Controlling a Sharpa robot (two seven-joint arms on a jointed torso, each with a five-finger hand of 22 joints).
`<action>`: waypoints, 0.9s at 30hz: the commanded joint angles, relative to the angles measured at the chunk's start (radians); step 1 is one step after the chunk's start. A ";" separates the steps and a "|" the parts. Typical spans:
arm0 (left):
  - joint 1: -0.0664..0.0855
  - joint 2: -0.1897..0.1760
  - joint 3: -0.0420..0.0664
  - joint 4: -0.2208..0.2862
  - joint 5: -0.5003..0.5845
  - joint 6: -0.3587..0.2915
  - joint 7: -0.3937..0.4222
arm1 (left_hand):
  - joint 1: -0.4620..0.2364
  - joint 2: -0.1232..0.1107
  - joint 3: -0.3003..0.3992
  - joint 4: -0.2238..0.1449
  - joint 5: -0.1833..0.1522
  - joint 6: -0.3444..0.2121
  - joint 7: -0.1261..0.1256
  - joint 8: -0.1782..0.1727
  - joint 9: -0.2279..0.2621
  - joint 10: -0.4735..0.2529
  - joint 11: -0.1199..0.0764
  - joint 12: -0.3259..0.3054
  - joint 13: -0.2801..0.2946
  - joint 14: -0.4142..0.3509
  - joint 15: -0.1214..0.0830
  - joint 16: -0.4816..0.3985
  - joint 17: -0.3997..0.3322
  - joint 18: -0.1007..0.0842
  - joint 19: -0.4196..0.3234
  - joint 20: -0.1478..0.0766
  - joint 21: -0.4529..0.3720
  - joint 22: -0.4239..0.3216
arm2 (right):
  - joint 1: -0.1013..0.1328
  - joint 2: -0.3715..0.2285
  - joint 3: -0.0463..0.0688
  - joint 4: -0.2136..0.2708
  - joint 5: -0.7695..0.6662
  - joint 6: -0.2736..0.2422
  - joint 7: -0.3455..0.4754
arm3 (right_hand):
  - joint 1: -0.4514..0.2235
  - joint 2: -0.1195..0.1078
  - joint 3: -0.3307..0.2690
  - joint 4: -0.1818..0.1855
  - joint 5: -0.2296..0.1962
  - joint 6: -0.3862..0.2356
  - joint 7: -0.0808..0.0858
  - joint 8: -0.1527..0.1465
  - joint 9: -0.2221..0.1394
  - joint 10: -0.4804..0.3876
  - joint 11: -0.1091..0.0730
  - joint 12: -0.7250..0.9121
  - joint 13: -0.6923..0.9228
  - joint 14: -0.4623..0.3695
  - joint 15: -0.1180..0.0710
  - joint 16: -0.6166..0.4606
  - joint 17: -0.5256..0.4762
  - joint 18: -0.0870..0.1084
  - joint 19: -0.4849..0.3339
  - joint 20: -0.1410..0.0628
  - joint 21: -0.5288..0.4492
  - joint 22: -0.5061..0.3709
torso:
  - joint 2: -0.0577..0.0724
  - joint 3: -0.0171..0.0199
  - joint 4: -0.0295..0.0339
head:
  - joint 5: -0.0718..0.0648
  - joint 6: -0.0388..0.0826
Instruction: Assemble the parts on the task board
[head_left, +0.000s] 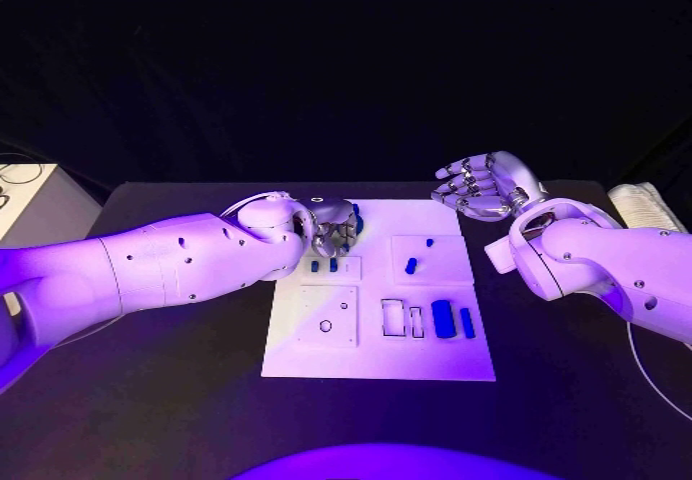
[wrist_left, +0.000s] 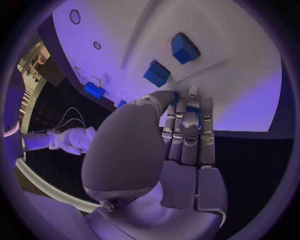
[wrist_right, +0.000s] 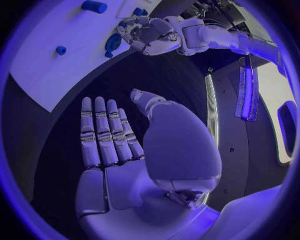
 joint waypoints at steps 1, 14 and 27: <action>-0.006 -0.006 -0.004 0.007 0.006 -0.027 0.032 | 0.003 0.002 0.000 -0.008 -0.003 0.008 0.001 -0.006 0.002 0.009 0.002 -0.005 0.001 0.009 0.001 0.007 0.005 0.010 0.005 -0.003 0.009 0.006 | -0.001 0.000 0.000 0.002 -0.009 0.010 0.014 | -0.004 0.002 0.001 -0.005 0.005 0.008 0.037 -0.003 -0.001 -0.002 0.001 -0.004 -0.001 0.000 0.005 -0.004 -0.001 0.013 -0.008 0.000 -0.001 -0.002 | 0.000 -0.0007 0.0002 | 0.000 0.001; -0.006 -0.064 0.045 0.072 0.092 -0.090 0.098 | -0.020 -0.001 0.016 -0.015 -0.001 0.026 0.006 -0.009 0.005 0.033 0.004 -0.034 -0.003 0.026 0.002 0.021 0.013 0.007 0.014 -0.003 0.032 0.029 | -0.001 0.001 0.000 0.001 -0.009 0.010 0.015 | -0.005 0.004 0.002 -0.005 0.006 0.009 0.037 -0.002 -0.001 -0.001 0.001 -0.004 -0.001 0.001 0.005 -0.004 -0.002 0.013 -0.008 0.000 -0.001 -0.004 | -0.001 -0.0004 0.0014 | -0.001 0.005; -0.006 -0.134 0.066 0.111 0.127 -0.009 0.090 | -0.033 -0.006 0.020 -0.014 -0.002 0.029 0.006 -0.012 0.006 0.040 0.005 -0.047 -0.005 0.023 0.003 0.021 0.005 0.008 0.006 -0.002 0.028 0.027 | -0.001 -0.002 0.000 0.000 -0.009 0.013 0.013 | -0.005 0.004 0.002 -0.005 0.006 0.009 0.037 -0.002 -0.001 -0.001 0.001 -0.004 -0.001 0.001 0.005 -0.004 -0.002 0.013 -0.008 0.000 -0.001 -0.004 | -0.002 0.0001 0.0015 | 0.003 0.004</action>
